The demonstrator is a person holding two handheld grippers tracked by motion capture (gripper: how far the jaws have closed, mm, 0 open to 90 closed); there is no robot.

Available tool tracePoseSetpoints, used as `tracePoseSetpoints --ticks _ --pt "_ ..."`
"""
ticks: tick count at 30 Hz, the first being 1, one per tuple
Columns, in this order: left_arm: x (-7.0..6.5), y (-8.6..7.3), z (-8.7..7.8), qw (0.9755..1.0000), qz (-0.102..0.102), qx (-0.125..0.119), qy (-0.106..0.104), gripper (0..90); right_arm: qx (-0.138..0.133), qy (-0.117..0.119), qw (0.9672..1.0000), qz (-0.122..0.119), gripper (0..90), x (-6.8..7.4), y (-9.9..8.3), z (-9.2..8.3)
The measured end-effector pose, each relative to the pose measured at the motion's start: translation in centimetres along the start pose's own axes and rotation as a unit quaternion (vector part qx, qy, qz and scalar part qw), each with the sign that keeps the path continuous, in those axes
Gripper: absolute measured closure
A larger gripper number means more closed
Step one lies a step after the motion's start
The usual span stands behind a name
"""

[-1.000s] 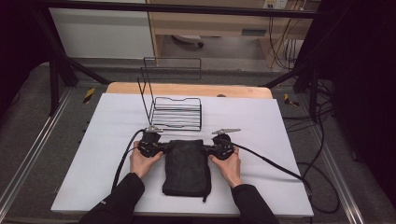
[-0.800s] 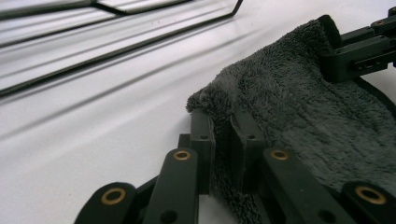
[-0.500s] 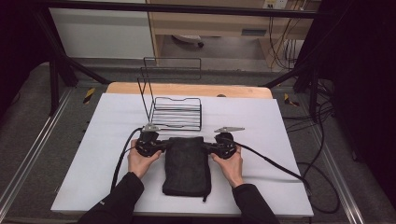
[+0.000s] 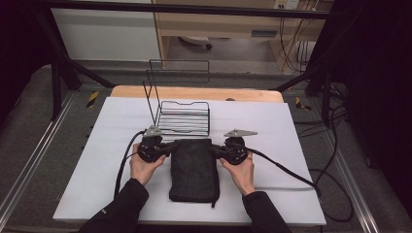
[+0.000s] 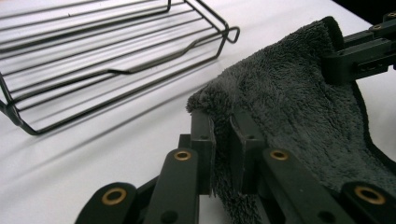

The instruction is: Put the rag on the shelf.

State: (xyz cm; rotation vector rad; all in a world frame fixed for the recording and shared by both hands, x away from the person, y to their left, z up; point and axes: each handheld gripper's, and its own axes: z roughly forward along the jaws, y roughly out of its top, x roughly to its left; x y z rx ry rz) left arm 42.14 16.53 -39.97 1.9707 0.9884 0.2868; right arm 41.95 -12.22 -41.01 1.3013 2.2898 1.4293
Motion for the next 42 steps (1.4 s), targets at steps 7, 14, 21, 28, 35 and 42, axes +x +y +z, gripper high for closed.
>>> tracePoseSetpoints --ticks 7,14,21,28,35,42 --pt "-0.5 0.6 -1.0 0.9997 0.006 -0.022 0.000 81.3 -0.020 0.002 0.9998 -0.002 78.9 0.3 0.5 -0.9" --pt "-1.0 1.2 -2.1 0.9990 0.013 -0.043 0.003 81.4 -0.039 0.000 0.9991 -0.017 79.0 0.9 1.0 -1.7" --pt "-1.4 1.5 -2.9 0.9980 0.017 -0.061 0.005 81.5 -0.056 0.001 0.9980 -0.029 79.1 1.5 1.5 -2.5" --pt "-1.9 1.9 -3.7 0.9970 0.022 -0.075 0.003 81.5 -0.068 0.000 0.9970 -0.038 79.2 1.9 1.9 -3.2" --pt "-2.4 2.3 -4.6 0.9954 0.027 -0.092 0.002 81.5 -0.085 -0.002 0.9953 -0.047 79.3 2.3 2.3 -4.0" --pt "-2.9 2.7 -5.3 0.9938 0.033 -0.106 0.002 81.6 -0.100 -0.004 0.9932 -0.060 79.6 2.8 2.8 -4.8"
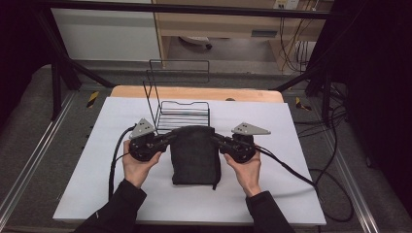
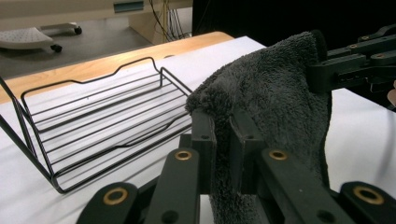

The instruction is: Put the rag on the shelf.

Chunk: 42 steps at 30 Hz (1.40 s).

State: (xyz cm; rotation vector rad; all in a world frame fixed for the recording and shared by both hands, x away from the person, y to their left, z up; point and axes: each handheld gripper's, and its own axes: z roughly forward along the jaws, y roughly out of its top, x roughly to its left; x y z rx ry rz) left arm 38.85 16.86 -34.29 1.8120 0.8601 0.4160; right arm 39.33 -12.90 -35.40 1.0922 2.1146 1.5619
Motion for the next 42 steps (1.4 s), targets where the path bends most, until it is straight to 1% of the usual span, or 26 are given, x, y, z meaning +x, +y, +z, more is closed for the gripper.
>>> tracePoseSetpoints --ticks 5,11,17,24,30,34,42 --pt "-0.2 0.4 -0.5 0.9999 0.005 -0.010 0.001 81.6 -0.010 0.000 0.9999 -0.006 79.6 0.4 0.5 -0.5" --pt "-0.3 1.0 -1.2 0.9996 0.007 -0.028 0.003 81.7 -0.029 -0.003 0.9993 -0.023 79.6 1.1 1.2 -1.2" --pt "-0.6 1.7 -1.8 0.9989 0.014 -0.045 0.006 81.7 -0.046 -0.008 0.9982 -0.039 79.7 1.7 1.9 -1.7" --pt "-0.7 2.5 -2.3 0.9977 0.018 -0.065 0.011 81.7 -0.063 -0.014 0.9968 -0.047 79.8 2.1 2.8 -2.1" --pt "-0.3 3.3 -2.5 0.9965 0.011 -0.082 0.015 81.7 -0.078 -0.021 0.9952 -0.055 79.8 2.4 3.8 -1.9" --pt "-0.1 4.0 -2.7 0.9954 0.010 -0.093 0.020 81.8 -0.090 -0.023 0.9941 -0.057 79.9 2.6 4.6 -1.8" --pt "0.1 5.4 -3.5 0.9927 0.008 -0.118 0.024 81.8 -0.110 -0.028 0.9914 -0.064 79.9 3.0 6.0 -1.9"
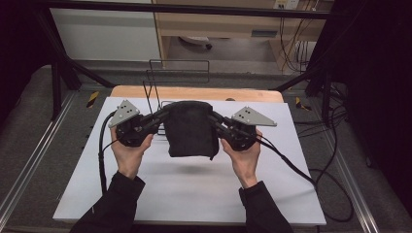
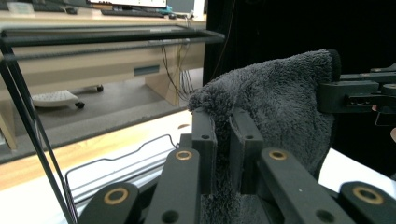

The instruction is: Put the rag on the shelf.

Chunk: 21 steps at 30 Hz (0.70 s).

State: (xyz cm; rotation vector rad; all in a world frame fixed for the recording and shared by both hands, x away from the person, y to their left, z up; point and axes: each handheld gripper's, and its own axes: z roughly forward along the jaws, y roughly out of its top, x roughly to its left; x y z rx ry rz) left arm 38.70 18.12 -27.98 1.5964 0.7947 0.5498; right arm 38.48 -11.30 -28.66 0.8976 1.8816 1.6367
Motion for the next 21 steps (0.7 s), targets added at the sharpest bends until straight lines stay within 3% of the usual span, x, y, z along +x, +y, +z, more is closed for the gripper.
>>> tracePoseSetpoints --ticks 21 --pt "0.8 4.9 -1.1 0.9981 0.009 -0.057 0.021 81.9 -0.053 -0.013 0.9981 -0.027 80.1 1.0 5.4 0.7"
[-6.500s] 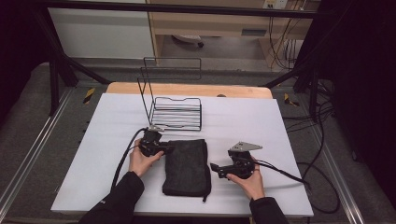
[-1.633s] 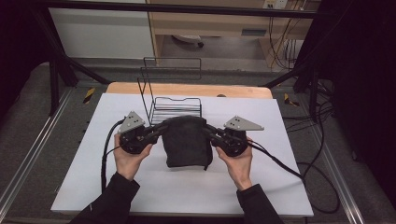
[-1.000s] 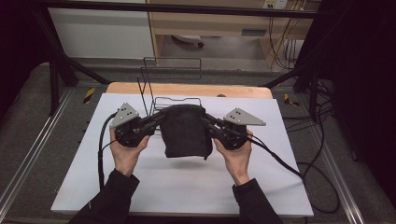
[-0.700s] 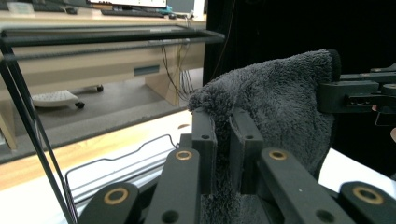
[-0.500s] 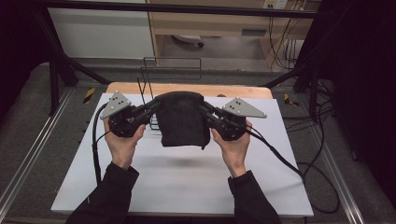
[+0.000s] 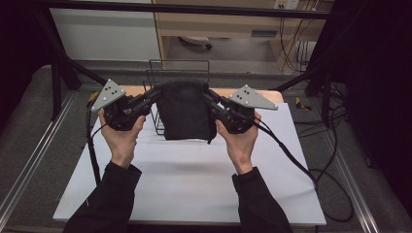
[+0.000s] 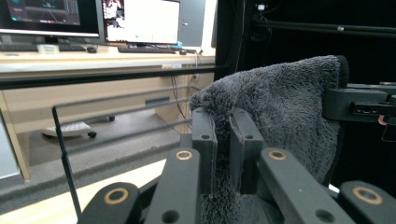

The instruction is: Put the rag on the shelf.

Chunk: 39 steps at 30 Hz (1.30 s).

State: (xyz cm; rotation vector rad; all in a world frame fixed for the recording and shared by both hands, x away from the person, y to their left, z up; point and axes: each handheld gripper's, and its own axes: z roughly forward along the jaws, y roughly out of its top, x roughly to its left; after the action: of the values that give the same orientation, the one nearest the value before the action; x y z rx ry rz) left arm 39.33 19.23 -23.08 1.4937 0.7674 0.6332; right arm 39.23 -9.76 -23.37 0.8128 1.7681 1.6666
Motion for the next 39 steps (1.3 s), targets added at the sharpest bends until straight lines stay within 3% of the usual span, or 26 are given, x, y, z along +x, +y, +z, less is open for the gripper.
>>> tracePoseSetpoints --ticks 19,39 --pt "0.9 4.6 0.1 0.9986 0.007 -0.049 0.017 81.9 -0.047 -0.017 0.9986 -0.017 80.3 0.2 4.8 1.6" --pt "2.5 8.8 1.0 0.9967 0.015 -0.068 0.042 81.9 -0.085 -0.029 0.9955 -0.032 80.4 -0.5 8.5 4.6"
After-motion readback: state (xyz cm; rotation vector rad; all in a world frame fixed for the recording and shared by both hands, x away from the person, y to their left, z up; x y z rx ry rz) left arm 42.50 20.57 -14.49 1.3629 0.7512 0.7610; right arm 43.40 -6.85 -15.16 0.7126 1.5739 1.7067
